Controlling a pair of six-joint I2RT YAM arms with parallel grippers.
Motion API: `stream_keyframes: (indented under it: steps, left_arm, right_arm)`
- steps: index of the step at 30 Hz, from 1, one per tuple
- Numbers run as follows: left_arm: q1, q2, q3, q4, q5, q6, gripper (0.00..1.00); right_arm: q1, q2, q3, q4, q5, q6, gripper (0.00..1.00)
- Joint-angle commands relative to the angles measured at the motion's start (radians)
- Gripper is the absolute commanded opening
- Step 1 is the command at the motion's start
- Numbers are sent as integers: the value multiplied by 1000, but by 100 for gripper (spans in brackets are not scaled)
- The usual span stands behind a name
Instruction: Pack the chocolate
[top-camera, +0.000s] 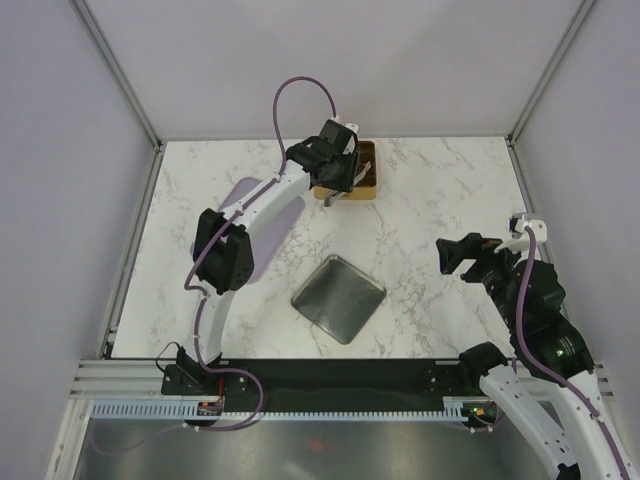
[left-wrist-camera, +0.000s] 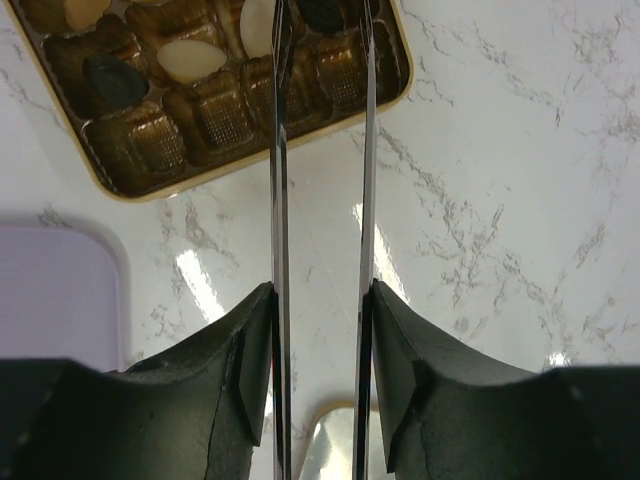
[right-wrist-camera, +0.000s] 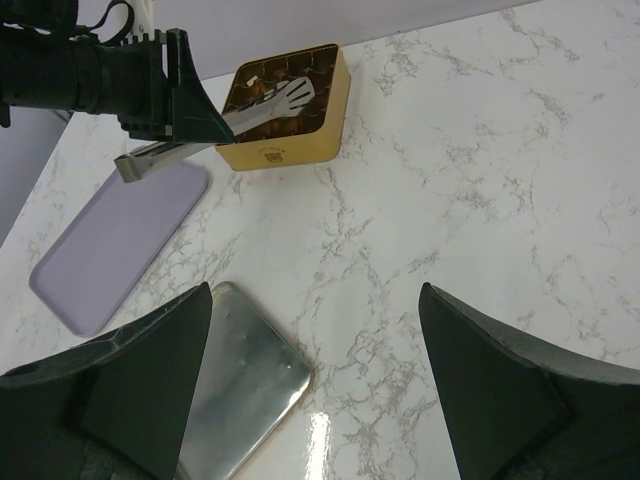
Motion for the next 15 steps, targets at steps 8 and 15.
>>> stream_keyframes:
  steps: [8, 15]
  left_arm:
    - [-19, -441, -381, 29, -26, 13, 49]
    - [-31, -644, -642, -45, -73, -28, 48]
  right_arm:
    - [4, 53, -13, -18, -53, 43, 92]
    - [4, 53, -27, -34, -93, 73, 91]
